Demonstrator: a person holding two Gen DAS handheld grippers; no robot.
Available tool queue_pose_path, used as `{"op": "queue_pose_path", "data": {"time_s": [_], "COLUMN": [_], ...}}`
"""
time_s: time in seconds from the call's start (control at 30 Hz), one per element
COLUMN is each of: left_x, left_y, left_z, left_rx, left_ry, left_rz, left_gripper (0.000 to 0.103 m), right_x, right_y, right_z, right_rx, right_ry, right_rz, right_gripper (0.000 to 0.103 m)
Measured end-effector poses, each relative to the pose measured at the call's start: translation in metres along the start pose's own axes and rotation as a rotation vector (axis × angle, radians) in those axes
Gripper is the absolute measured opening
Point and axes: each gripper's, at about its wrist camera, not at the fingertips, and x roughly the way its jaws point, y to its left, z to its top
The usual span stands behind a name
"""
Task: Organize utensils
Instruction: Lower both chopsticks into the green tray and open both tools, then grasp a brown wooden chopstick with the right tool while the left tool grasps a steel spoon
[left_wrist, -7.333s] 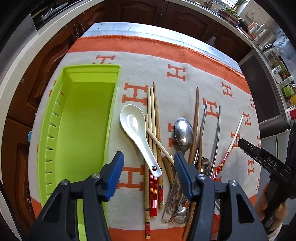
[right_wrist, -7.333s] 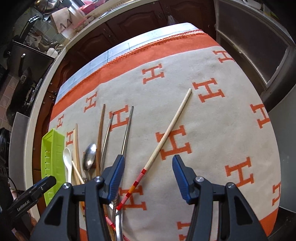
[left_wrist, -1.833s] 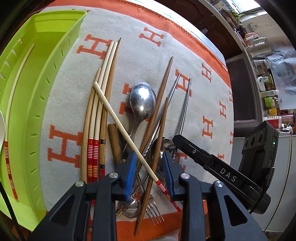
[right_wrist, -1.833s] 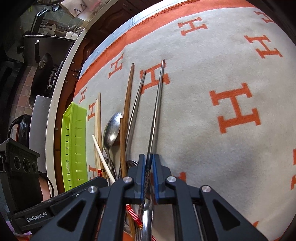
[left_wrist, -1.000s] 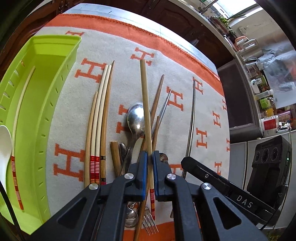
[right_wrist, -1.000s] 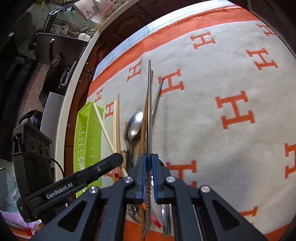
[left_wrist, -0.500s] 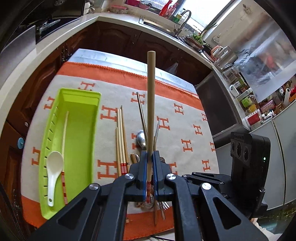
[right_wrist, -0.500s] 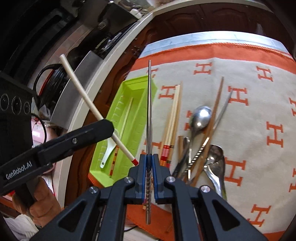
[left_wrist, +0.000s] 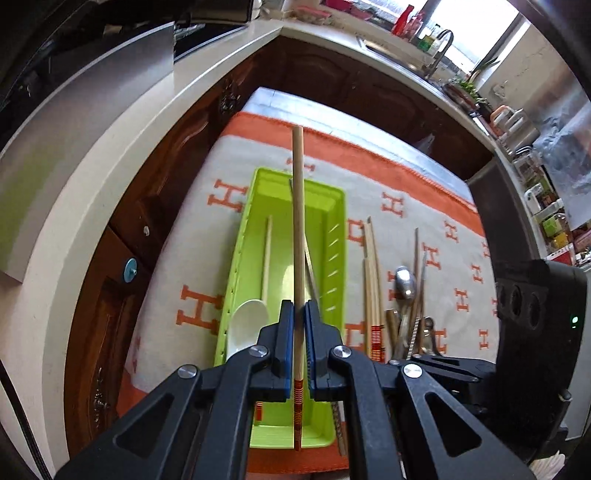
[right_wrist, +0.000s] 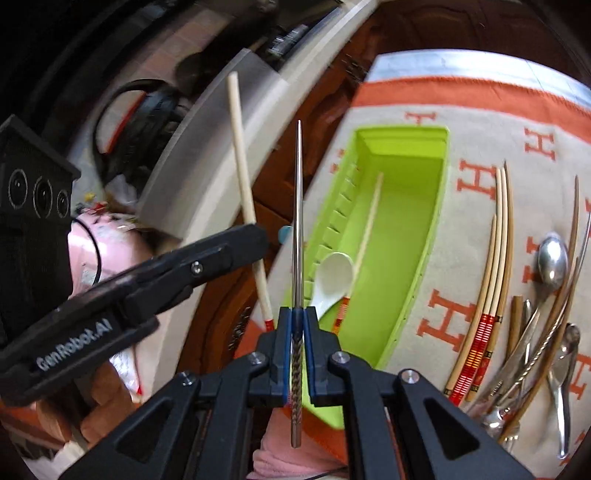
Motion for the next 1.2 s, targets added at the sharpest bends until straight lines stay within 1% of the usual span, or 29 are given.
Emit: {"op": "queue_pose_path", "data": {"time_s": [0.13,0.17,0.2,0.27,0.3,0.33,0.37,0.4,0.47,0.53,0.67,0.8,0.9,1.07,1.17,1.2], "left_x": [0.042,0.049,0.053,0.056,0.055,0.053,0.051,0.047,0.036,0.027,0.014,0.003,-0.003,-0.006,-0.002,0.0], "left_y": [0.018,0.018,0.019,0.019,0.019,0.018,0.015,0.014,0.01,0.008,0.008,0.003,-0.007,-0.029,-0.043,-0.047], "left_z": [-0.005,-0.007,-0.008,-0.01,-0.01,-0.011,-0.01,-0.01,-0.01,-0.009,-0.008,-0.01,-0.013,-0.017,-0.019,-0.019], "left_rx": [-0.016,-0.014,-0.013,-0.013,-0.013,-0.016,-0.018,-0.017,-0.006,0.001,-0.018,-0.024,0.0,0.036,0.056,0.063], "left_ry": [0.059,0.059,0.055,0.032,0.024,0.015,0.004,-0.027,-0.092,-0.122,-0.131,-0.135,-0.149,-0.146,-0.141,-0.138], "left_rz": [0.048,0.064,0.066,0.082,0.071,0.059,0.068,0.094,0.127,0.124,0.09,0.058,0.05,-0.021,-0.04,-0.044], "left_gripper": [0.005,0.011,0.023,0.036,0.043,0.047,0.058,0.067,0.073,0.074,0.074,0.074,0.074,0.072,0.071,0.069], "right_x": [0.025,0.028,0.029,0.03,0.03,0.029,0.026,0.021,0.013,0.003,-0.021,-0.044,-0.06,-0.087,-0.101,-0.104], "right_y": [-0.02,-0.024,-0.028,-0.034,-0.037,-0.037,-0.037,-0.038,-0.037,-0.034,-0.035,-0.039,-0.044,-0.056,-0.065,-0.069], "right_z": [0.005,0.006,0.006,0.007,0.007,0.008,0.008,0.007,0.005,0.003,-0.005,-0.011,-0.017,-0.029,-0.034,-0.035], "right_rx": [0.083,0.1,0.117,0.14,0.144,0.149,0.147,0.137,0.108,0.072,0.029,0.014,0.014,0.031,0.046,0.054], "right_ry": [0.021,0.024,0.02,0.009,0.012,0.013,0.011,0.007,-0.006,-0.021,-0.036,-0.078,-0.109,-0.163,-0.196,-0.206], "right_rz": [-0.073,-0.089,-0.109,-0.136,-0.135,-0.131,-0.13,-0.132,-0.141,-0.159,-0.17,-0.196,-0.212,-0.253,-0.278,-0.285], "right_gripper": [0.007,0.007,0.008,0.008,0.008,0.008,0.008,0.008,0.008,0.008,0.008,0.008,0.008,0.008,0.008,0.008]}}
